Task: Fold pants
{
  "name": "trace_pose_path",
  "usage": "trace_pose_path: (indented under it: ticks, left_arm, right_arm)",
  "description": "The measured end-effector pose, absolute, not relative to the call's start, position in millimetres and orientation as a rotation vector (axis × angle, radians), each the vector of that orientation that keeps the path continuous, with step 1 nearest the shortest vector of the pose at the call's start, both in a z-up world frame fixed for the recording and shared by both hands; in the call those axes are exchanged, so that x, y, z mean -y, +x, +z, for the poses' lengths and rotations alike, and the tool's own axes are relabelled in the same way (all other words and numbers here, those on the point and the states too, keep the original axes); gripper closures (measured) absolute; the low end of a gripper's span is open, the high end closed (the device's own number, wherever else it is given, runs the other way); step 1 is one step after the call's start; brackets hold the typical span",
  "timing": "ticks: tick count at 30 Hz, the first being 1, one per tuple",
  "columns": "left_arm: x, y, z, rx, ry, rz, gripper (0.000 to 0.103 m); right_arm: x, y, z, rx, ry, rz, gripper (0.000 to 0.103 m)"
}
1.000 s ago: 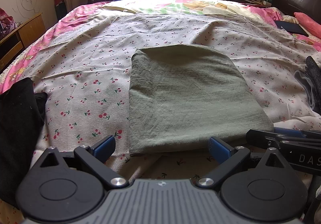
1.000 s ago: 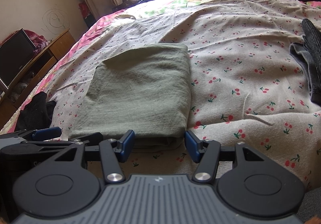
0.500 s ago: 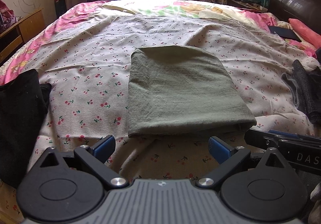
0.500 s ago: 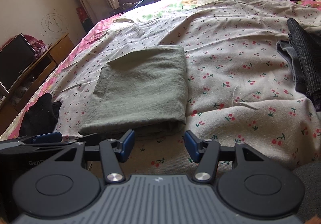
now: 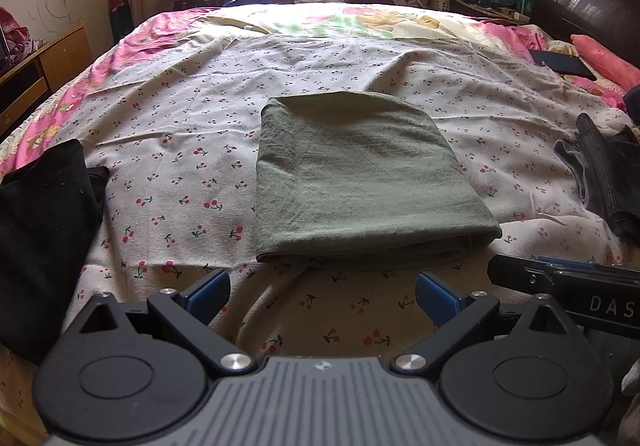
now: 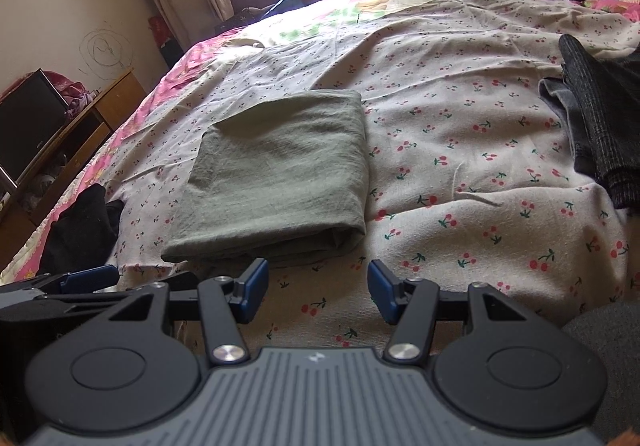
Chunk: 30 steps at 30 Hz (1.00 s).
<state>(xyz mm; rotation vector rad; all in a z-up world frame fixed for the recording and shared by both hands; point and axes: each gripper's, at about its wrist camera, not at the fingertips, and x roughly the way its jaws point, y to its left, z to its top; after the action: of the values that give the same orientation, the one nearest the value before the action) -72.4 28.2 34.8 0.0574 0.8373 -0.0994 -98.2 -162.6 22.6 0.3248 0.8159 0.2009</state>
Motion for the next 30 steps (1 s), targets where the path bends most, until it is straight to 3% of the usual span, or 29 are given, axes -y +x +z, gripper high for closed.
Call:
trace_pose_path:
  ticks: [30]
  left_arm:
    - [-25.4,-73.1,32.8,-0.837,0.072,-0.09,0.0]
  right_arm:
    - [163.7,-95.9,18.5,-0.838,0.339,0.201,0.047]
